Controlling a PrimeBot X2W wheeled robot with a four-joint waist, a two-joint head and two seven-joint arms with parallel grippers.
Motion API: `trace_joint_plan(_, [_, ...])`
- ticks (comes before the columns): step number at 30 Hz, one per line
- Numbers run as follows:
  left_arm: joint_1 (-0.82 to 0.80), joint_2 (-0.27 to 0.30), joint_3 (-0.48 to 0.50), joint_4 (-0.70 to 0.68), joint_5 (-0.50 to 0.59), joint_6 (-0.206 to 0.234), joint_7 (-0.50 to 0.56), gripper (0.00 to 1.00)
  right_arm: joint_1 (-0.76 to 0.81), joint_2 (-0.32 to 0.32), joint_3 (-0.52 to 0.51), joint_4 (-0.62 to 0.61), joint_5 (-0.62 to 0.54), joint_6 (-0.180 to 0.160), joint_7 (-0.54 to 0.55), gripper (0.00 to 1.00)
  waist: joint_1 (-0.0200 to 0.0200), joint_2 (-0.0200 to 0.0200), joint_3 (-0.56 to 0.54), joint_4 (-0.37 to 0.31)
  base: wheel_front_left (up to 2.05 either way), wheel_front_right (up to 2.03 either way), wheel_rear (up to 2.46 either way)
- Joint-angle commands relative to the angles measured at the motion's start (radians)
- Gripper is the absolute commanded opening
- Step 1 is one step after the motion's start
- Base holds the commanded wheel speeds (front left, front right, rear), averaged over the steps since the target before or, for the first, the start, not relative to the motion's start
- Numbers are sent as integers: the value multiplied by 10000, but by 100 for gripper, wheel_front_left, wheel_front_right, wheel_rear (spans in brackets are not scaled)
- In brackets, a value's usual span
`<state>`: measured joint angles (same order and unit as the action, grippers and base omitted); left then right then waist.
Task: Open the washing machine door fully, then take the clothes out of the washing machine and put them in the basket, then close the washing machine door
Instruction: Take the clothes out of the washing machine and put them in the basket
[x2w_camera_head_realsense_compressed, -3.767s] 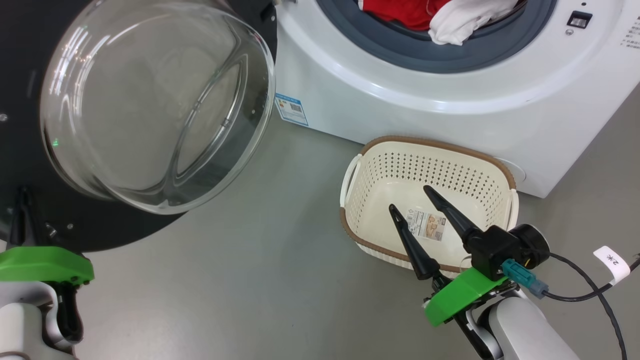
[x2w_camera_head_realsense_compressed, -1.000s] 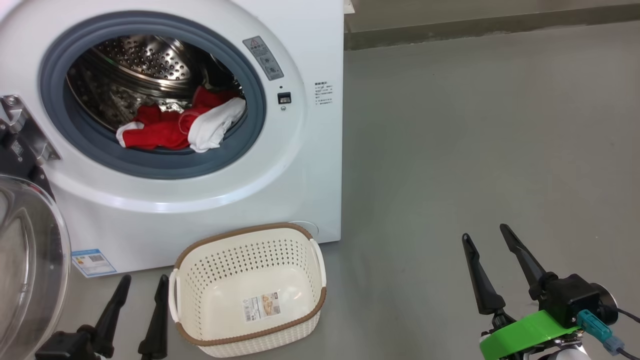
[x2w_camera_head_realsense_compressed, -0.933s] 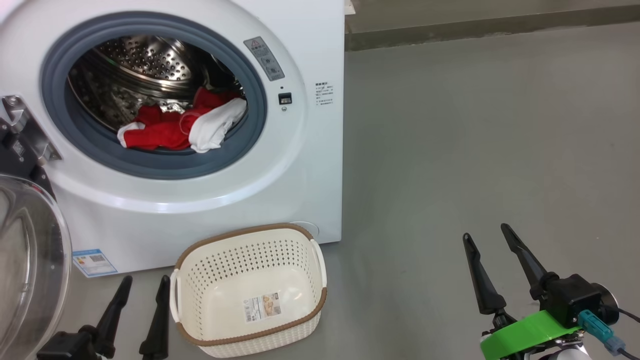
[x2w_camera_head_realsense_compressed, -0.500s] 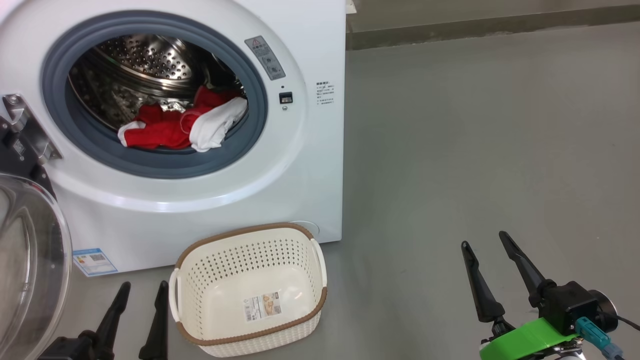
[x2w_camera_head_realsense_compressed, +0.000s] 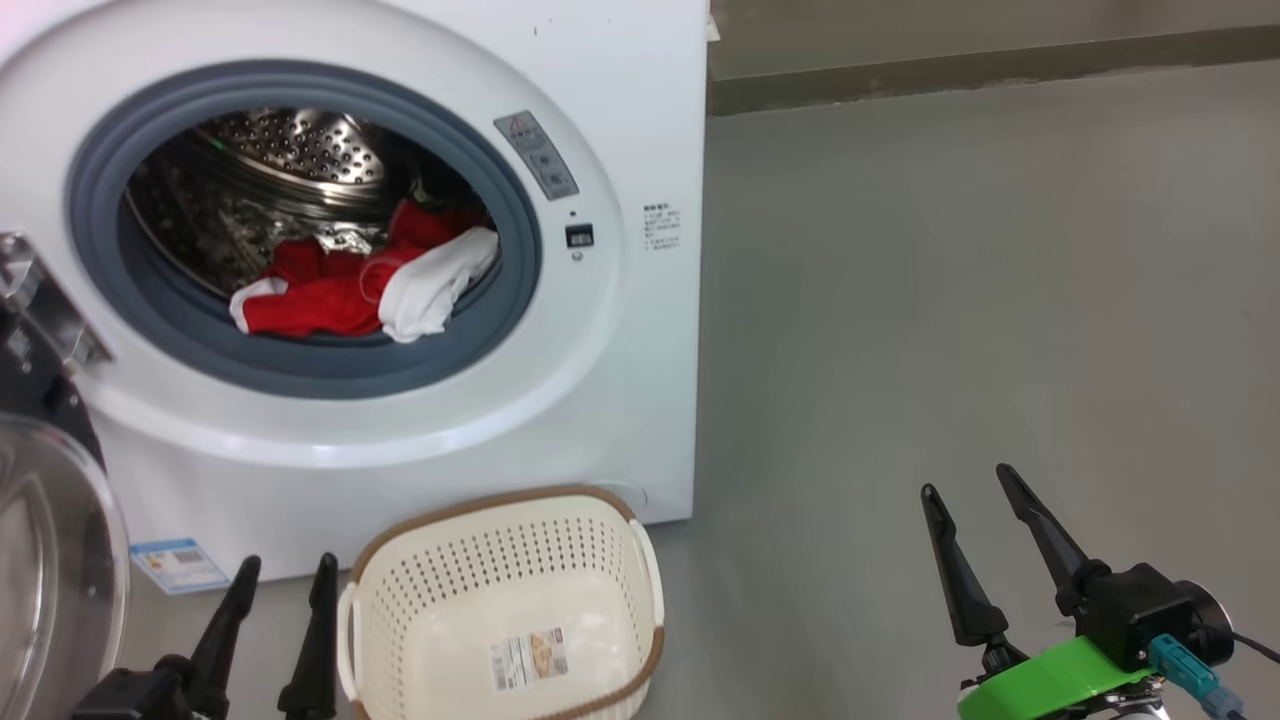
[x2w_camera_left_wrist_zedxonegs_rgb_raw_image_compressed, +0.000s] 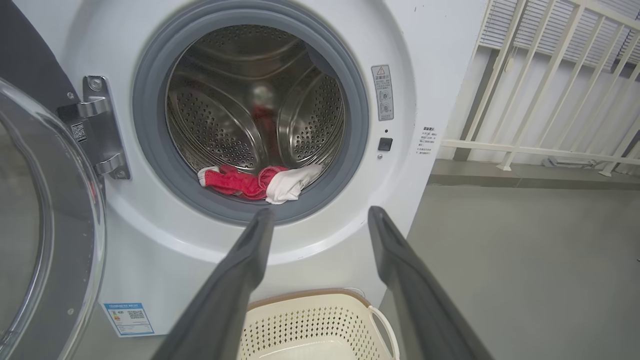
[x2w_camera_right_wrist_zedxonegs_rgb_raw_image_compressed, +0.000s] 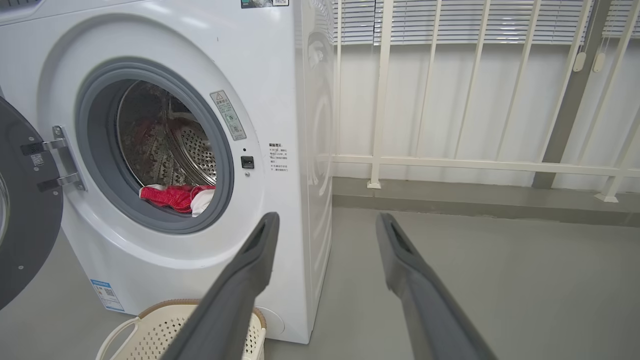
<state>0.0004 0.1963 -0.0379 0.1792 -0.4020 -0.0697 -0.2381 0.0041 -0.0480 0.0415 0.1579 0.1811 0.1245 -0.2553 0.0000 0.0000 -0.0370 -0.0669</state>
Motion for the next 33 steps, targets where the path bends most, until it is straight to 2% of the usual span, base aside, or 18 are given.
trace_joint_plan(1, [-337,166,342,-332,-101,15,-36,100,-197,-22,220,-225,-17,62,-64,100,0,0,19,16,200,-198,-1])
trace_joint_plan(9, [-416,227,382,-429,-172,33,-71,100,-294,-22,267,-139,51,62,-65,100,0,0,89,54,138,-138,0])
trace_joint_plan(12, [-437,226,418,-375,-156,164,-60,100,-315,-22,295,-110,67,62,-65,100,0,0,75,54,63,-63,0])
trace_joint_plan(33, [-555,308,329,39,-139,180,-150,100,-290,-22,394,-61,74,62,-65,100,0,0,-9,180,3,-3,0])
